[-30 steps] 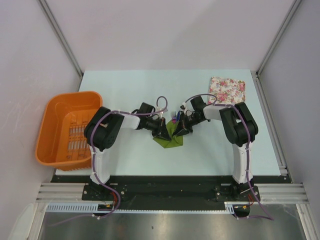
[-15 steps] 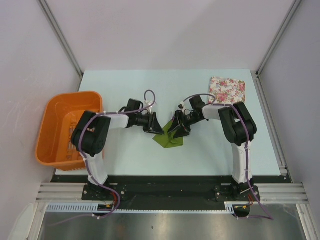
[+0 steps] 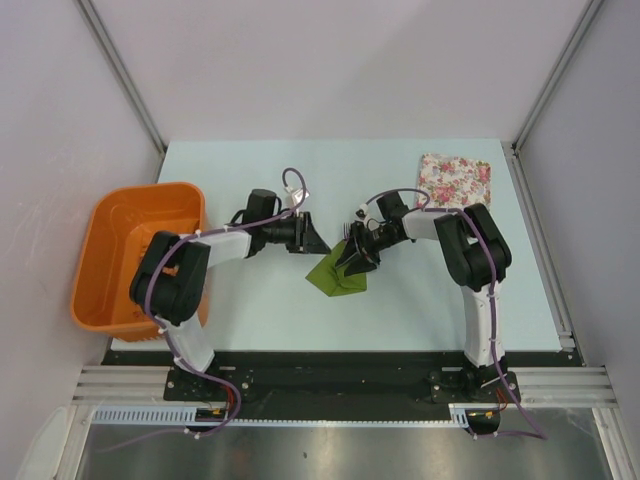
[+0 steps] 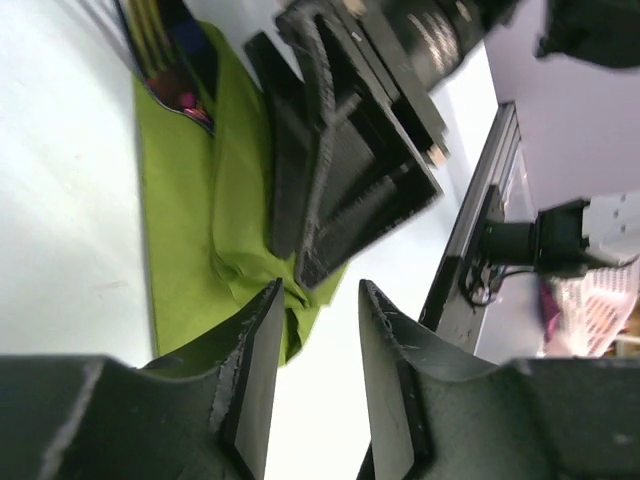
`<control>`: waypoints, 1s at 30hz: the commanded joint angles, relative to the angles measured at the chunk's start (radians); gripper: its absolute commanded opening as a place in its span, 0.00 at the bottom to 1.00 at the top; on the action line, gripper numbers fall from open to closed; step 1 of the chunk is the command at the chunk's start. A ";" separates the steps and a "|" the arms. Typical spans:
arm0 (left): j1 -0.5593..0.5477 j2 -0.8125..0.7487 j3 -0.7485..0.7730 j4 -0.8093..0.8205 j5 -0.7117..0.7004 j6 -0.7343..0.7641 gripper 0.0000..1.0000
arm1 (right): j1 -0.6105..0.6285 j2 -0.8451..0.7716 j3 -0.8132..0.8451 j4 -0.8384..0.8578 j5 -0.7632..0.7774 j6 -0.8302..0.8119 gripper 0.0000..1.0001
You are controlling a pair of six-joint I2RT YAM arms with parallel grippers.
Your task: Place the utensils on the paper napkin and roll it up
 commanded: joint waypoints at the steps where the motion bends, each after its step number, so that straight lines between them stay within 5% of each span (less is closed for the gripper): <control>1: -0.012 0.085 0.067 0.117 0.000 -0.164 0.40 | 0.008 0.018 0.003 0.031 0.041 -0.014 0.49; 15: -0.088 0.249 0.175 -0.112 -0.017 -0.094 0.21 | 0.008 0.024 0.011 0.008 0.053 -0.034 0.45; 30: -0.083 0.279 0.184 -0.280 -0.089 0.006 0.13 | 0.008 0.001 0.013 0.010 0.047 -0.045 0.39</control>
